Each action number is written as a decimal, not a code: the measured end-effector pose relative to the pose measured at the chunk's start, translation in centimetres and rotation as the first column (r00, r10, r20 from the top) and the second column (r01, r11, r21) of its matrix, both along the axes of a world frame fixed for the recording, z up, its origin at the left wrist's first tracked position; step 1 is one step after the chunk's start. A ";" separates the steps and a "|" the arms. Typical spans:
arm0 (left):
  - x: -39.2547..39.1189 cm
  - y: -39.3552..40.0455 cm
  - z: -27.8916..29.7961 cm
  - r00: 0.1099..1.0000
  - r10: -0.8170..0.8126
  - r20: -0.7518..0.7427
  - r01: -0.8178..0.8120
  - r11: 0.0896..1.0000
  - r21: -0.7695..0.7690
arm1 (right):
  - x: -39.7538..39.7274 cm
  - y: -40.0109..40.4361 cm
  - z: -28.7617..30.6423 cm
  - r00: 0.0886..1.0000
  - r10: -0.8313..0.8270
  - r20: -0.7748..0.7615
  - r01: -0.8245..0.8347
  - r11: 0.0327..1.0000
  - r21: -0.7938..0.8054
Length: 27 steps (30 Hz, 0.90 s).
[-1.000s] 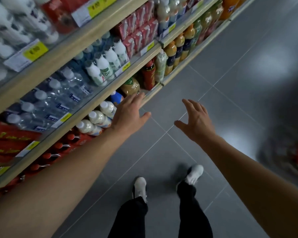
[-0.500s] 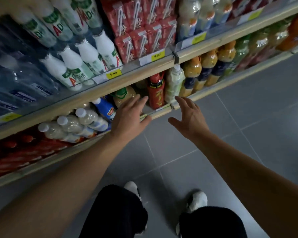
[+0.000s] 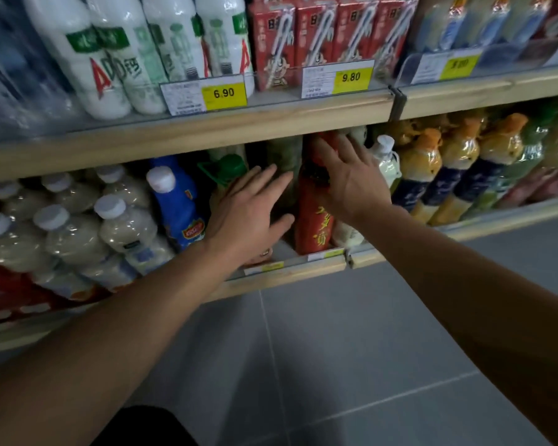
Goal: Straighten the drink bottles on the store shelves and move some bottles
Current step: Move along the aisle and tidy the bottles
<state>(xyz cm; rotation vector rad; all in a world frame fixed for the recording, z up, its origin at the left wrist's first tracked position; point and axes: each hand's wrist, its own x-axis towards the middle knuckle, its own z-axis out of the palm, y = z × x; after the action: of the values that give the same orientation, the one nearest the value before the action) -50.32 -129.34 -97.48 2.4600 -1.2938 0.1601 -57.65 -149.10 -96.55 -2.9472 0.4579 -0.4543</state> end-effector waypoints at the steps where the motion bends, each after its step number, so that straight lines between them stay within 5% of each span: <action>1: 0.0 0.2 -0.1 1.000 0.010 0.000 -0.010 1.000 -0.003 | 0.4 -0.1 -0.1 1.000 -0.010 -0.017 0.010 1.000 0.008; 7: -0.9 0.6 -0.4 1.000 0.016 0.018 -0.016 1.000 -0.009 | 0.6 0.4 -0.5 0.998 -0.008 -0.067 0.014 0.996 0.084; 16: -2.2 -0.4 -3.0 0.999 -0.033 -0.029 0.030 0.994 -0.107 | -4.2 2.0 -2.0 0.969 0.054 0.240 -0.073 0.995 0.071; 27: -2.6 -2.8 -7.1 0.990 -0.056 -0.127 0.038 0.990 -0.137 | -9.2 2.7 -2.6 0.930 0.033 0.366 -0.041 0.999 0.014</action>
<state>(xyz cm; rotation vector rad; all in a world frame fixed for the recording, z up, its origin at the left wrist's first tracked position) -52.93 -132.13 -104.58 2.2852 -1.2429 0.0705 -66.81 -146.37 -99.17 -2.7503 0.3549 -0.9631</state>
